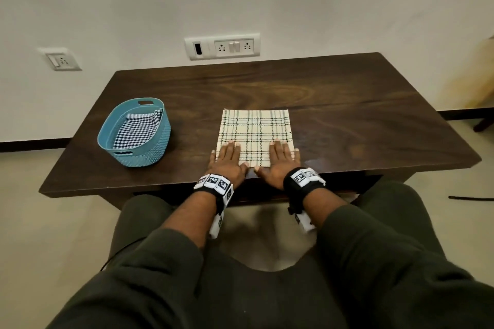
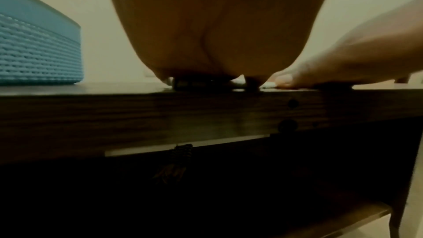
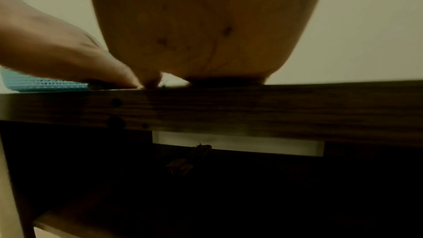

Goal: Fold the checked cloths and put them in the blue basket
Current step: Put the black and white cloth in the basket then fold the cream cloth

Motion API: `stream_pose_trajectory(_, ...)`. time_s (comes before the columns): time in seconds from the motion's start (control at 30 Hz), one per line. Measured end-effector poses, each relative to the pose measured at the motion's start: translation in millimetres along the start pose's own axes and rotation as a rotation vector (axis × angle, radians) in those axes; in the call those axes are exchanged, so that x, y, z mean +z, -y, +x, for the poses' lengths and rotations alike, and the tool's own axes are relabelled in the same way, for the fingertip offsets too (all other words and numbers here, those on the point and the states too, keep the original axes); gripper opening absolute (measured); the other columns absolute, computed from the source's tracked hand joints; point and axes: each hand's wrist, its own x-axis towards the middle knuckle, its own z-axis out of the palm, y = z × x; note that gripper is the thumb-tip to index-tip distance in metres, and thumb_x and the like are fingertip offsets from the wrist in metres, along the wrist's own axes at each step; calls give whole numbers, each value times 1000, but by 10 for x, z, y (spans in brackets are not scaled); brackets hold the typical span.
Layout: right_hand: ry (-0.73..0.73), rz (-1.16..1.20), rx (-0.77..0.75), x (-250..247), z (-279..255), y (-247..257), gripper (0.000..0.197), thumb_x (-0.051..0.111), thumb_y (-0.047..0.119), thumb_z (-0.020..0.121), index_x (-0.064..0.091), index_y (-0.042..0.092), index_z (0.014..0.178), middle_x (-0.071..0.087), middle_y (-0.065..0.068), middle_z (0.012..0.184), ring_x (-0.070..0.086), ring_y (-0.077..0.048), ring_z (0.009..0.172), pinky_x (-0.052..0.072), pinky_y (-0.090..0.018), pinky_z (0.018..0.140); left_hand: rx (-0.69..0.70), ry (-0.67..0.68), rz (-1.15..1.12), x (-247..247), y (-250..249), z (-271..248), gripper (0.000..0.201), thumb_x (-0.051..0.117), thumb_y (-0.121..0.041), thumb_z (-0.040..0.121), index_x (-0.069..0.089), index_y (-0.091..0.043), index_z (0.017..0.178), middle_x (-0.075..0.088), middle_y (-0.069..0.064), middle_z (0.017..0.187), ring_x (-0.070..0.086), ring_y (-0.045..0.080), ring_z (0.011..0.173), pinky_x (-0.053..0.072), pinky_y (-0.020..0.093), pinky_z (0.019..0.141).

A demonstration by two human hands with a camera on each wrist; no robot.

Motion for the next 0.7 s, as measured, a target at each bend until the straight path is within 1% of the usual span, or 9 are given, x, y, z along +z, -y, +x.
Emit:
stream_pose_trajectory(0.13,42,-38,-9,-44,-95,-205,116,31,87,77,-13,15,156,-23,-6,162,-19,-23,150,-10,-52,119,-18,9,20,-25,76,-121,78,23,-60,98,1,-16,158,-7,3,166,-8,16,152,-3,48,122)
stream_pose_trajectory(0.2,51,-95,-47,-48,-165,-245,124,46,85,73,-12,14,156,-20,-7,163,-16,-25,151,-7,-55,120,-17,41,21,-77,80,-176,92,33,-71,91,2,-17,158,-6,2,166,-6,17,152,1,49,122)
stream_pose_trajectory(0.27,20,-129,-79,-71,-248,-276,120,71,61,74,-2,13,157,-9,-8,165,-7,-28,152,3,-59,120,2,62,61,-120,83,-227,106,60,-67,80,8,-16,157,3,3,166,4,20,152,9,51,121)
stream_pose_trajectory(0.3,-11,-128,-96,-105,-303,-277,111,77,42,75,7,13,156,0,-7,165,0,-28,152,9,-61,119,23,37,93,-136,83,-267,106,74,-56,75,17,-15,155,13,5,163,14,24,150,18,50,120)
stream_pose_trajectory(0.37,-98,-87,-116,-165,-377,-316,80,72,16,76,33,15,146,27,-6,157,23,-28,147,24,-59,115,69,-108,144,-140,91,-341,77,80,-27,72,42,-17,138,39,5,147,38,28,135,38,45,108)
stream_pose_trajectory(0.43,-157,-13,-109,-253,-437,-378,54,63,10,76,54,20,127,53,-4,136,47,-27,130,39,-51,107,64,-178,53,-186,125,-390,48,71,-13,75,58,-22,120,54,1,129,49,27,120,46,40,100)
stream_pose_trajectory(0.53,-128,149,-125,-413,-503,-478,32,59,17,82,69,19,112,69,-8,116,62,-29,110,49,-34,90,-35,-96,-150,-356,205,-478,31,63,-19,78,71,-28,107,68,1,115,62,27,108,52,35,94)
stream_pose_trajectory(0.63,-100,305,-131,-680,-591,-500,17,60,18,87,73,18,98,69,-1,89,65,-19,87,42,-20,66,-45,-82,-330,-612,311,-574,15,62,-30,83,73,-21,88,71,0,80,67,18,79,48,25,66)
stream_pose_trajectory(0.7,-117,397,-130,-835,-616,-502,10,62,17,88,70,22,88,66,8,75,62,-9,70,42,-16,55,-38,-117,-445,-764,364,-610,12,64,-29,85,71,-20,82,68,-5,69,63,10,67,41,21,55)
